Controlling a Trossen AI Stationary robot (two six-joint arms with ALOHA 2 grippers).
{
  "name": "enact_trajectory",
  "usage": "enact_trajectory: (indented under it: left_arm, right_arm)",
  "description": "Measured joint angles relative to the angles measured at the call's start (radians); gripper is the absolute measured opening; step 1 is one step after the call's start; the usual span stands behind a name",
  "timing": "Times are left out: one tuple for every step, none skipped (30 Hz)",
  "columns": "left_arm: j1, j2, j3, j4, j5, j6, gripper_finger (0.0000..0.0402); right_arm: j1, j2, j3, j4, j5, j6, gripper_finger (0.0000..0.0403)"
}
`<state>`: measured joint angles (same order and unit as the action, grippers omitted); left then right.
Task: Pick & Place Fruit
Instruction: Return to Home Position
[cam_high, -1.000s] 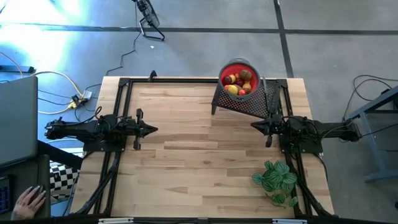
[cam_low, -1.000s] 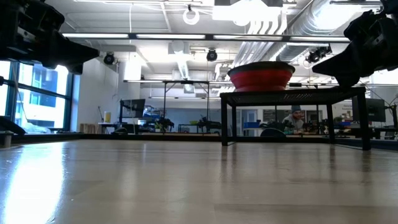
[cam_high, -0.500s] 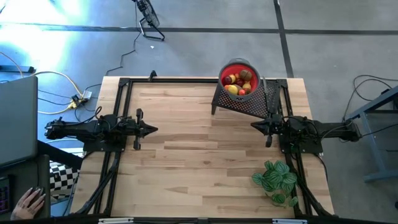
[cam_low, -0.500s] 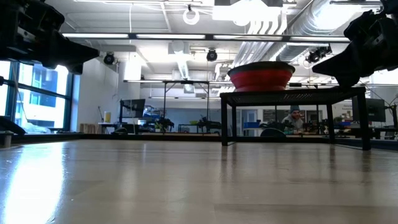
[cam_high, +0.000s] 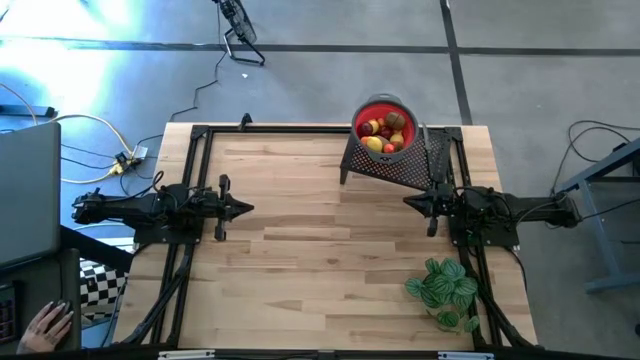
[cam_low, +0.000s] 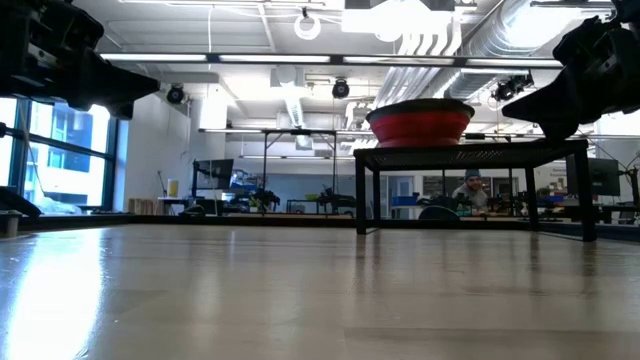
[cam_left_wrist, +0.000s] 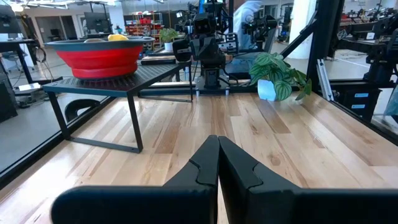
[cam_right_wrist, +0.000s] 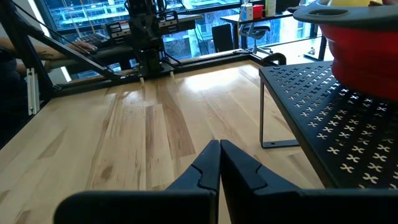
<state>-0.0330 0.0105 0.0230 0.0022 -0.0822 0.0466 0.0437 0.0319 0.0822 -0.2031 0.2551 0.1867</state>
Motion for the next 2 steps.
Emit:
enact_trajectory:
  left_arm:
    - [0.0,0.0,0.0,0.0,0.0,0.0,0.0]
    - [0.0,0.0,0.0,0.0,0.0,0.0,0.0]
  right_arm:
    - [0.0,0.0,0.0,0.0,0.0,0.0,0.0005]
    - [0.0,0.0,0.0,0.0,0.0,0.0,0.0004]
